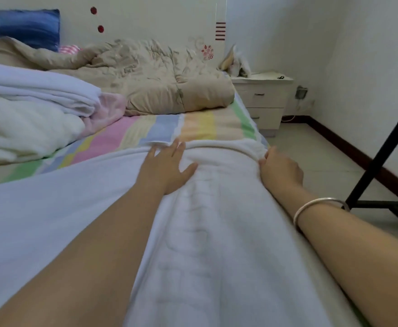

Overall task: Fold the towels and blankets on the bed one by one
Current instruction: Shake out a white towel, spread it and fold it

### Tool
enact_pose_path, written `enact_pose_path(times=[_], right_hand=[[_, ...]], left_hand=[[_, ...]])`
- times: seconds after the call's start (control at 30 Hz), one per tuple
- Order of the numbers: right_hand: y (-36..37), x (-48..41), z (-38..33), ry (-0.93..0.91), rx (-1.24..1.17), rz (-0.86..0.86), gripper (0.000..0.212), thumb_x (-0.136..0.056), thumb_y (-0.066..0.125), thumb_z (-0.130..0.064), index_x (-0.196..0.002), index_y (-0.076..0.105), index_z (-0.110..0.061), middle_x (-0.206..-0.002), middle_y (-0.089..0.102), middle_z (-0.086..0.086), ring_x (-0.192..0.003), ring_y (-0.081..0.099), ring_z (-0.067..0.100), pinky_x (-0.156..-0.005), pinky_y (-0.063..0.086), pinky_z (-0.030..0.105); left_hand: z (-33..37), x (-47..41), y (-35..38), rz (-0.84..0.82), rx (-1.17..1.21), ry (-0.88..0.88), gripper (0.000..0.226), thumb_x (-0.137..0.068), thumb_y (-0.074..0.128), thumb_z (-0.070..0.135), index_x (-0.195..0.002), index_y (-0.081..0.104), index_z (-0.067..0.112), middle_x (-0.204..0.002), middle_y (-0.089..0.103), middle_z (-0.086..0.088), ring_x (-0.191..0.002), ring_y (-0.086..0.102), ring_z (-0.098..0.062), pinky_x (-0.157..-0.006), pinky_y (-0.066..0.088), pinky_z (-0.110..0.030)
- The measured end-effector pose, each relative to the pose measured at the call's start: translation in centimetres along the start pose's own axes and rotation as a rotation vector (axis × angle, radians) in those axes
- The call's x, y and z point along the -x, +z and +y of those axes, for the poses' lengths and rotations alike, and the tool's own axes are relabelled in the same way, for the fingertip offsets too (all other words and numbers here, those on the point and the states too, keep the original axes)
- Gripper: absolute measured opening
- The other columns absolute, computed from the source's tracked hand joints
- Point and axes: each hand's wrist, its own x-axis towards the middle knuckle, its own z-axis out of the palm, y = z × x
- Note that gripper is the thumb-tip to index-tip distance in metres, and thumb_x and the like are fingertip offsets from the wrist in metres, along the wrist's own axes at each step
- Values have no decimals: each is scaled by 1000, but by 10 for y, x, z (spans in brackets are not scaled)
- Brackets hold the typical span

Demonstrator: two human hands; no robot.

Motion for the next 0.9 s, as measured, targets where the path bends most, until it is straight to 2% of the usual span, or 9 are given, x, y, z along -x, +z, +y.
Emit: enact_pose_path(times=[0.1,0.17,0.27,0.33,0.4,0.57,0.67,0.77,0.9], right_hand=[[-9,13,1,94,-54,-94,41,-99,39,-36,-128,44,-6,-127,56,21,-115,54,39,-88,42,39],[-24,30,4,141,-112,-185,54,-97,41,-45,-132,43,-5,-131,53,21,-119,51,39,-92,42,41],[-58,77,3,61,-157,-211,65,-92,46,-48,-145,29,-14,-141,42,18,-127,41,38,-101,39,44],[-81,121,-1,-44,-131,-237,69,-94,43,-49,-152,14,-25,-153,24,13,-137,27,35,-109,30,44],[-104,175,-8,-171,-38,-309,62,-97,34,-54,-153,14,-33,-161,5,5,-146,9,30,-118,15,41],[-146,318,-16,-299,34,-509,63,-96,24,-62,-152,13,-38,-162,-6,-6,-147,-15,17,-118,-11,43],[-162,376,-9,-315,125,-503,67,-96,26,-60,-154,5,-35,-162,-10,-5,-147,-17,18,-118,-11,46],[-178,415,1,-250,155,-477,62,-98,24,-57,-154,5,-35,-162,-8,-5,-148,-15,18,-119,-8,45],[-198,464,17,-125,120,-454,62,-98,27,-56,-153,8,-35,-162,-4,-6,-149,-7,17,-120,1,41]], left_hand=[[13,33,-9,86,95,-37,89,-87,19,74,-155,-10,24,-163,-8,2,-145,24,-23,-117,21,-43],[17,59,-19,19,195,-56,87,-89,22,73,-155,-6,23,-164,-4,1,-147,18,-21,-118,19,-41],[16,98,-33,-198,178,-31,70,-98,17,59,-156,9,20,-164,4,-2,-150,5,-17,-121,6,-41],[14,129,-45,-283,162,20,61,-102,16,50,-156,9,21,-164,3,-2,-150,2,-16,-121,3,-39],[15,173,-63,-333,214,57,59,-103,16,48,-156,6,23,-163,-1,1,-150,-1,-13,-121,0,-35],[20,296,-98,-362,330,113,68,-97,11,61,-155,0,27,-161,-9,11,-148,-8,-4,-119,-7,-26],[16,361,-105,-293,256,182,111,-62,-25,85,-155,2,29,-154,-10,18,-148,-5,-4,-117,-6,-23],[13,421,-110,-125,231,282,99,-80,-19,75,-154,18,21,-158,7,5,-149,14,-15,-117,3,-29],[1,483,-124,-211,344,284,110,-62,-27,83,-153,12,35,-157,-3,17,-147,-2,0,-118,-6,-21]])
